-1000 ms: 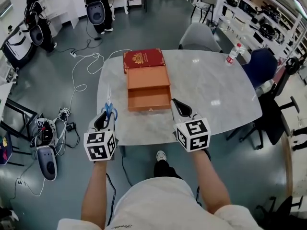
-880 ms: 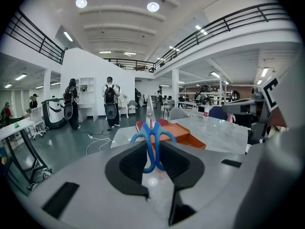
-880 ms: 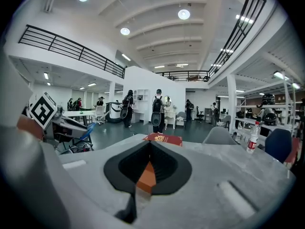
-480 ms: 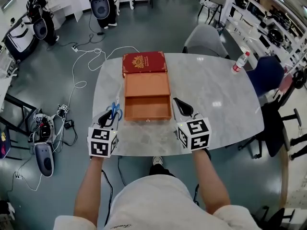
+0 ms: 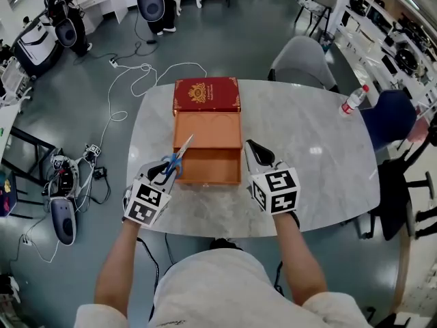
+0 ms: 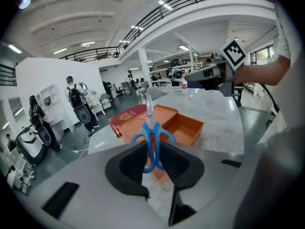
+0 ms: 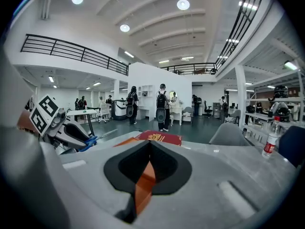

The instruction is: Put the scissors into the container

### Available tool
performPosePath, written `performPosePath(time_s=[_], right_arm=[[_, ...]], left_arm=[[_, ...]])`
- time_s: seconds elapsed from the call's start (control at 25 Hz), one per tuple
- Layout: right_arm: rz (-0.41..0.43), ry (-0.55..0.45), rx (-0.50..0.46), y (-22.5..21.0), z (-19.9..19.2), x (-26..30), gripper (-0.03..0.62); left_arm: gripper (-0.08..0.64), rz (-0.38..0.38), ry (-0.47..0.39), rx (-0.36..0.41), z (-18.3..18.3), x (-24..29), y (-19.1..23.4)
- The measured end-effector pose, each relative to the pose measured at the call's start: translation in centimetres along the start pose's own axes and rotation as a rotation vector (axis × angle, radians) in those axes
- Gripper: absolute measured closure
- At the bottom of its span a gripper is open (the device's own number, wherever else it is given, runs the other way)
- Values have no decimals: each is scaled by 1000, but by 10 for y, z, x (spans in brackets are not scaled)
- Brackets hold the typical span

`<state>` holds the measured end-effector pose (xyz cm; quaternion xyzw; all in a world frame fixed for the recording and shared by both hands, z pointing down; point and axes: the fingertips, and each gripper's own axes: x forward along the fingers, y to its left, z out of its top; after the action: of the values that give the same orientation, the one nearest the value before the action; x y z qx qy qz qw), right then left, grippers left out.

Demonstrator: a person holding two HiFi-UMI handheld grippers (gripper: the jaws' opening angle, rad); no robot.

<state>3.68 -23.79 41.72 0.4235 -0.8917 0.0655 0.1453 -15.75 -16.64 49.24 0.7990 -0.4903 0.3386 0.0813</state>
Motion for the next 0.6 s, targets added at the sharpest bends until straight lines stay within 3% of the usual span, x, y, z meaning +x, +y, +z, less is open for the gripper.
performPosePath(time_s=[0.32, 0.6], right_arm=[[47, 20, 12, -23, -6, 26, 588], [27, 42, 34, -33, -17, 39, 588]], left_arm=[[479, -69, 90, 130, 0, 25, -13], [479, -190, 134, 284, -6, 52, -29]])
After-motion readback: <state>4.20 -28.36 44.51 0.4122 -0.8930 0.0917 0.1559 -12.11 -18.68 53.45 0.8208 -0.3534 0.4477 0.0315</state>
